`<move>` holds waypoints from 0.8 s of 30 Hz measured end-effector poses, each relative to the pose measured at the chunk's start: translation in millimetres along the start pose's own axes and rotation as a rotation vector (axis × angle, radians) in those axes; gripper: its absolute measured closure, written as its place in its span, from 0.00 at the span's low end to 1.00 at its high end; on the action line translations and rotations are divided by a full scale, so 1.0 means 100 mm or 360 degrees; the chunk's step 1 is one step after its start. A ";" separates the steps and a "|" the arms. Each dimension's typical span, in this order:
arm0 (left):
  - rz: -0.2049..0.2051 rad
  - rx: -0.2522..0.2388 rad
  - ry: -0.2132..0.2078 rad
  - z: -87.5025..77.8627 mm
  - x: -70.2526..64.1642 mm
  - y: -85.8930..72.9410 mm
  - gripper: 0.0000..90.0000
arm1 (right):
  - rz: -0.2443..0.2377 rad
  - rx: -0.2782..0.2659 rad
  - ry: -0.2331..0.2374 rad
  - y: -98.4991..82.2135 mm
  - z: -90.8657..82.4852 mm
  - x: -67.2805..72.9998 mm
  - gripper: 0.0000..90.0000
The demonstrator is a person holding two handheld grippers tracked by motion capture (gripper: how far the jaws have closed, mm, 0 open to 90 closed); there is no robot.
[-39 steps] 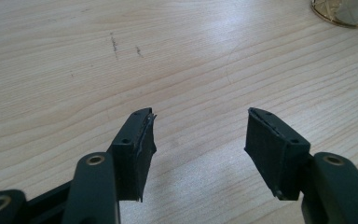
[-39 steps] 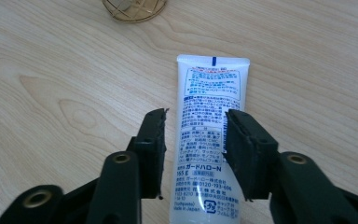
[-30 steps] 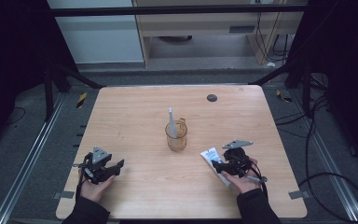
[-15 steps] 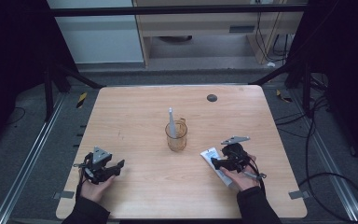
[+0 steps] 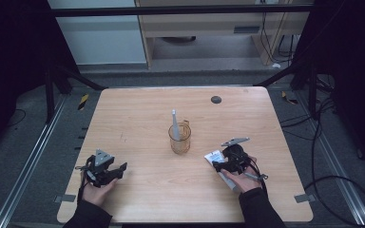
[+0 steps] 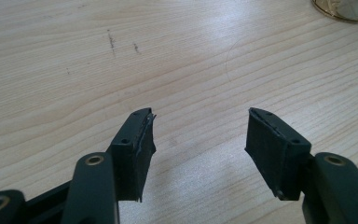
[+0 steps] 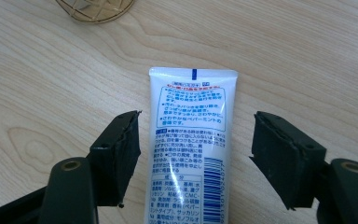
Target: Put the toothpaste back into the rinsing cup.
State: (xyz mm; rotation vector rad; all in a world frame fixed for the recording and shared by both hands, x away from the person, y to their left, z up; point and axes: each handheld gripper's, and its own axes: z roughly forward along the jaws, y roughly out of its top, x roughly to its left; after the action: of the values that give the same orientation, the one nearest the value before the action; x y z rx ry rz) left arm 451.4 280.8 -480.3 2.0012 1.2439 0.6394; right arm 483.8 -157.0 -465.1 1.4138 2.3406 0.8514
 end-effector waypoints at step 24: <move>0.0000 0.0013 -0.0002 0.01 0.01 0.00 0.45 | -0.0052 0.0178 -0.0002 0.05 0.18 0.03 0.42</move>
State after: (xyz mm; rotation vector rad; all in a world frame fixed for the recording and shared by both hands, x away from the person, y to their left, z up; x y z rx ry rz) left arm 452.0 281.3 -480.7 2.0080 1.2476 0.6342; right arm 494.4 -146.4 -476.0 1.4137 2.4378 0.7203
